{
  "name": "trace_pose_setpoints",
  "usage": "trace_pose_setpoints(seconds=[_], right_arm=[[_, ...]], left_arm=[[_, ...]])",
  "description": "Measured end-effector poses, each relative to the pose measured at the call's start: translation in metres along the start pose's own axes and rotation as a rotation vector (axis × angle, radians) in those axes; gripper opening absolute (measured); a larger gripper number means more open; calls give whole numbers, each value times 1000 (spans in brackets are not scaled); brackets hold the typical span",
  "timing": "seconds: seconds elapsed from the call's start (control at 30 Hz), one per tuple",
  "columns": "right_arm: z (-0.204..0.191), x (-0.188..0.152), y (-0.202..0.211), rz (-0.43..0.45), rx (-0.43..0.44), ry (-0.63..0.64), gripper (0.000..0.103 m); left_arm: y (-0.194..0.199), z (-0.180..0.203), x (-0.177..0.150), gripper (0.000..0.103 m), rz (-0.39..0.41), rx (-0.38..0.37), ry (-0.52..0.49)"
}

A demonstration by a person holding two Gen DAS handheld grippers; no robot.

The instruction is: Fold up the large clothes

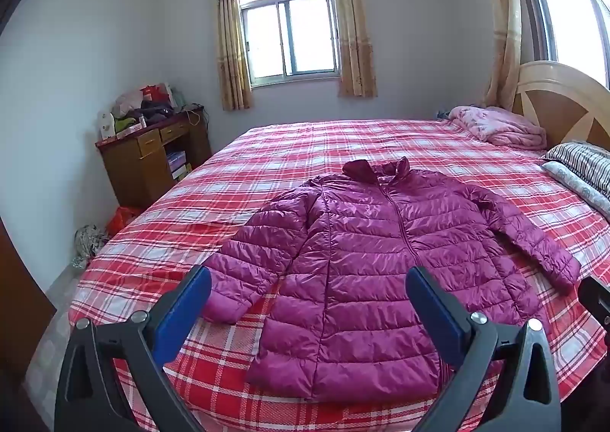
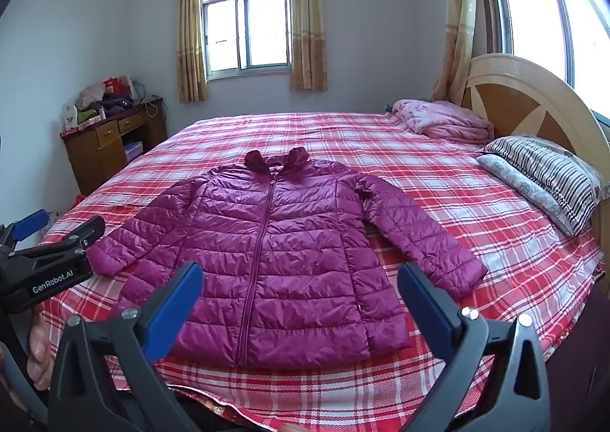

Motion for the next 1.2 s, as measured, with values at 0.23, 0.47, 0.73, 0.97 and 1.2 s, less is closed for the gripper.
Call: trace_pose_setpoints(seconds=[0.23, 0.47, 0.73, 0.97, 1.2], right_arm=[[2, -2, -3, -6, 5, -5, 103], [1, -1, -3, -7, 5, -3, 103], [2, -3, -5, -9, 6, -3, 103], [2, -6, -8, -13, 7, -7, 103], [2, -6, -8, -15, 8, -6, 103]], left_arm=[[-3, -2, -1, 102, -6, 5, 4], [-4, -4, -1, 102, 0, 12, 9], [-5, -6, -1, 102, 0, 15, 13], [-5, -8, -1, 102, 3, 14, 14], [-5, -12, 0, 102, 8, 20, 17]])
Point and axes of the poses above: each gripper's, at about its wrist camera, not at the fingertips, and y roughly against the way its jaws point, z to its right, x to its top, the point moved 5 cm from there along -y, roughly the way its jaws point, and after that the axes turned 1 degree about x, right-handed, at the moved point
